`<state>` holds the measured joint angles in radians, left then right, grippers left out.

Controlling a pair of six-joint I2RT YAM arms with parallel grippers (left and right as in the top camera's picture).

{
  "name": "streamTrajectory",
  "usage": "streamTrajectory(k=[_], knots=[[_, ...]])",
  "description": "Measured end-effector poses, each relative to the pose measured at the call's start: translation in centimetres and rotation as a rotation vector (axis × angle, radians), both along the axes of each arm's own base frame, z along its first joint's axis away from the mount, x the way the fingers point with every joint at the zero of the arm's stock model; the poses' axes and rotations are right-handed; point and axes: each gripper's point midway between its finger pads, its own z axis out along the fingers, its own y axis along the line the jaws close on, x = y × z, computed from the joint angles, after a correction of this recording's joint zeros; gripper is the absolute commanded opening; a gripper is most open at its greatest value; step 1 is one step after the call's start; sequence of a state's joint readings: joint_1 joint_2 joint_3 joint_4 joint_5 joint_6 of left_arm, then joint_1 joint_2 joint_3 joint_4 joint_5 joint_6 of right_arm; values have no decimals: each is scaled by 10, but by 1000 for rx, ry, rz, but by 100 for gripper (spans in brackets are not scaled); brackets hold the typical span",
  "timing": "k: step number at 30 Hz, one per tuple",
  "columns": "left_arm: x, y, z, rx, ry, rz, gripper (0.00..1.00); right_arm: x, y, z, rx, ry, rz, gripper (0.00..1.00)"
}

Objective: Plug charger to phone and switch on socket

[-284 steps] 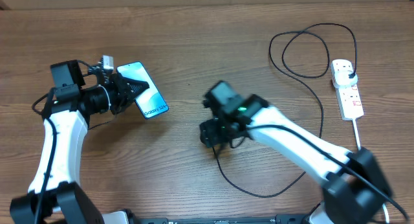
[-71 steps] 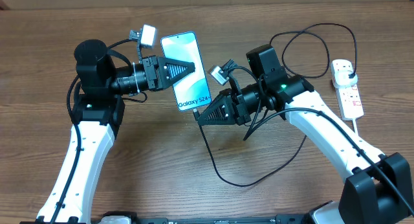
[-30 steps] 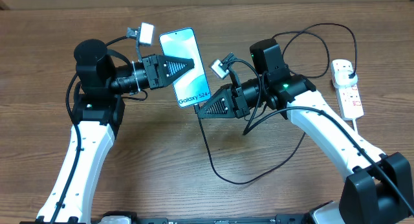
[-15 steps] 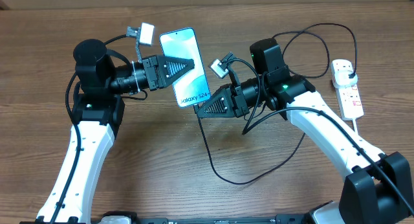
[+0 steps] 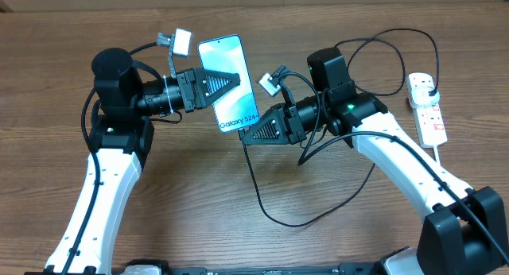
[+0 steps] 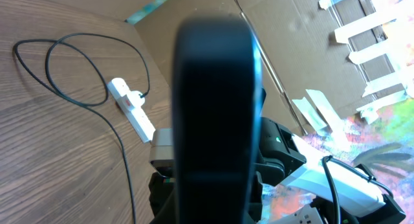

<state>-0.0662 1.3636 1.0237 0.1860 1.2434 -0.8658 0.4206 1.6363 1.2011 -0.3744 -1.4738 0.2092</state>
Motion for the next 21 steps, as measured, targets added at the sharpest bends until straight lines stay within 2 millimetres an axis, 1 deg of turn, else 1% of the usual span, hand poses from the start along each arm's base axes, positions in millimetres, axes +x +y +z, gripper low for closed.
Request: streamTrajectory(k=[9,21], knots=[[-1,-1,-8,20,43,3,4,0,0,-5,-14,20,-7,4],[0,-1,-7,25,27,6,4,3,1,-4,-18,19,-16,4]])
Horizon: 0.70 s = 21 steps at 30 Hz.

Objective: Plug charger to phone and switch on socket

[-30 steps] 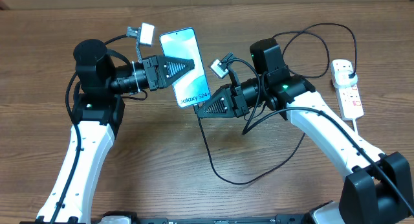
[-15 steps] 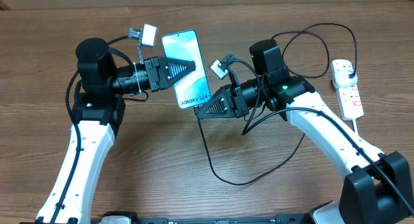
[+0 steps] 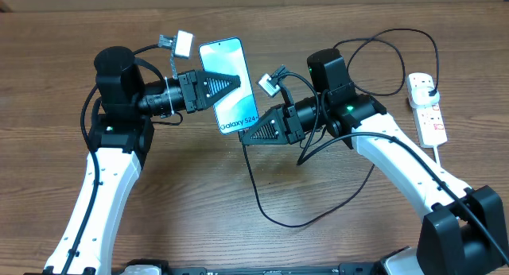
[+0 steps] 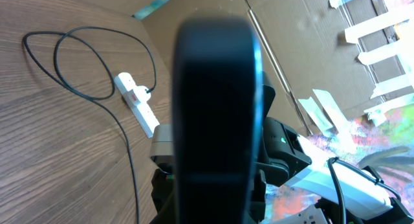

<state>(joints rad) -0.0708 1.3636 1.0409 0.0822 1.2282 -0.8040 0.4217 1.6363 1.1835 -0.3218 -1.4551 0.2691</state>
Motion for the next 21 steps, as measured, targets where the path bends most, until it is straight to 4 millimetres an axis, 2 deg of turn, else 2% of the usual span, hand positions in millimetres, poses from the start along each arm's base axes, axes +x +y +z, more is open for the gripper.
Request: streamTrajectory(k=[1,3,7,15,21], knots=[[0,0,0,0,-1,2,4,0,0,0,2,-3,0,11],[-4,-2,-1,-2,5,-20,4,3,1,2,4,-16,-8,39],[-26,-18,-7,-17,51,-135,4,13,1,5,0,-58,-44,59],[-34,-21,-6,-26,47,-179,5,16,0,4,-7,-56,-55,60],[-34,-21,-5,-24,30,-182,4,14,0,2,-18,-29,-54,57]])
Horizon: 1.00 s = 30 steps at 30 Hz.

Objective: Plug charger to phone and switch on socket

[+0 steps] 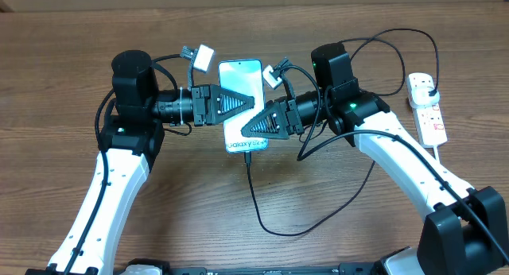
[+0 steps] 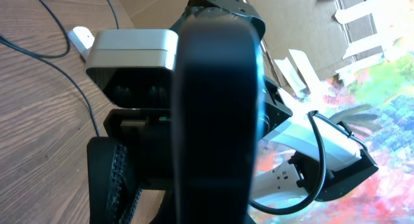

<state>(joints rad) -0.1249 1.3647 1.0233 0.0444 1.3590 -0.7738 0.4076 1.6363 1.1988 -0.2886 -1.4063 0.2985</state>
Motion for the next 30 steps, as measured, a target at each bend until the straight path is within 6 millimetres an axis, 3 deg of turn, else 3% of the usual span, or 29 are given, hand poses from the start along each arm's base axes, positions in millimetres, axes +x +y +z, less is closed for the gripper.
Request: streamTrajectory(k=[6,11,16,20,24,25,27,28,30], knots=[[0,0,0,2,-19,2,4,-1,0,1,3,4,5,45],[2,0,-1,6,-22,10,4,1,1,4,19,-28,7,42],[5,1,-2,12,-46,25,4,0,0,8,31,-32,18,15],[9,1,-4,19,-44,42,5,0,0,10,37,-38,21,4],[10,1,-6,21,-32,46,12,1,0,10,39,-50,20,4],[10,1,-6,21,-33,46,17,1,0,10,39,-51,19,4],[10,1,-6,22,-39,46,38,1,1,9,38,-55,16,4],[10,1,-6,22,-47,45,60,2,1,8,33,-54,10,4],[8,1,-4,18,-59,34,96,5,2,5,13,-46,-11,4]])
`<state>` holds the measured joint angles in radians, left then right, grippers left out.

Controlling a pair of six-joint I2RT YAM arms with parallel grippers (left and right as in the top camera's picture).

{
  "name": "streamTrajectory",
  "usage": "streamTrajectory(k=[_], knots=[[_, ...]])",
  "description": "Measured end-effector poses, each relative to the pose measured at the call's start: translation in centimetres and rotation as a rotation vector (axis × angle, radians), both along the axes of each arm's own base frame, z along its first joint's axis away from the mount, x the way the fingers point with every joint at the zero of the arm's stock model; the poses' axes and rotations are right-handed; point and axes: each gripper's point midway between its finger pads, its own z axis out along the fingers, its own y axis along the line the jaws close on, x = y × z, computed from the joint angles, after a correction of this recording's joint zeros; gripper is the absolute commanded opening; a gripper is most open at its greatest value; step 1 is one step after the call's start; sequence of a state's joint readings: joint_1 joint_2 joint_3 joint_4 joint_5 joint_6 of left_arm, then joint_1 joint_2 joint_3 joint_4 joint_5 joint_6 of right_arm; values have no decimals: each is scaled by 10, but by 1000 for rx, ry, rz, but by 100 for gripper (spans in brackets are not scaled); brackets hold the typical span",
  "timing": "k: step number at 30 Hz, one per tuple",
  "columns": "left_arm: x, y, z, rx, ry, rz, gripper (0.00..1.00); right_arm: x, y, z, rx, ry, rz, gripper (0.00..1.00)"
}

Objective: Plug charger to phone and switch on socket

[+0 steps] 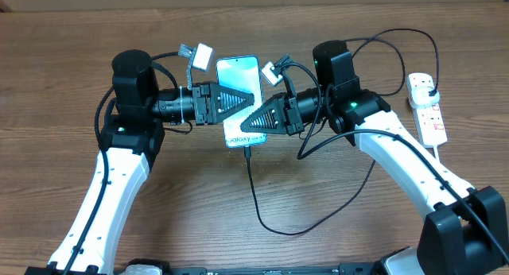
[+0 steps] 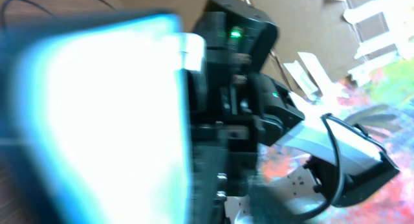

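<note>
In the overhead view the lit phone (image 1: 238, 72), marked Galaxy S24, is held above the table's middle. My left gripper (image 1: 235, 102) is shut on it from the left, one finger lying across the screen. My right gripper (image 1: 253, 122) reaches in from the right, its tip over the phone's lower right part; its jaw state is unclear. The black charger cable (image 1: 256, 197) hangs from a connector (image 1: 248, 151) at the phone's bottom edge. The left wrist view is blurred: the bright screen (image 2: 97, 120) fills its left half, with the right arm (image 2: 239, 88) behind.
A white power strip (image 1: 429, 112) lies at the table's right edge with a plug (image 1: 425, 85) in its far socket. The black cable loops (image 1: 382, 48) across the back right. Small white camera boxes (image 1: 199, 54) ride on each wrist.
The phone and both grippers have shifted slightly toward the back. In the left wrist view the phone was a dark edge-on bar; now its bright screen faces the camera, blurred.
The left gripper held the phone tilted at the left, and the right gripper held the cable's end just beside its bottom corner. Both then stood further right with the phone upright, the cable hanging from its bottom edge. Now they stay joined, slightly further back.
</note>
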<state>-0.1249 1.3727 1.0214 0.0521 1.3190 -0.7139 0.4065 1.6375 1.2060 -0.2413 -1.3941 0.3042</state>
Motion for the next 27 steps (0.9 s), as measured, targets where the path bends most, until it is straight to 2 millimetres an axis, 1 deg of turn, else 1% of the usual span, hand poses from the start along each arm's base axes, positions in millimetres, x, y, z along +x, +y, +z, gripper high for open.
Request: streamTrajectory(k=[1,7,9,12,21,27], knots=[[-1,0,1,-1,-10,-3,100,2,0,-3,-13,10,-13,4],[6,2,-1,13,-18,37,100,3,1,-7,-28,27,-22,4],[10,3,-2,20,-19,61,100,5,0,-14,-62,60,-45,4],[16,7,-5,35,-24,100,99,8,-1,-30,-139,93,-100,4],[29,9,-30,77,10,156,100,12,-11,-61,-382,38,-244,4],[36,11,-36,98,-1,188,99,16,-17,-73,-448,-16,-290,4]])
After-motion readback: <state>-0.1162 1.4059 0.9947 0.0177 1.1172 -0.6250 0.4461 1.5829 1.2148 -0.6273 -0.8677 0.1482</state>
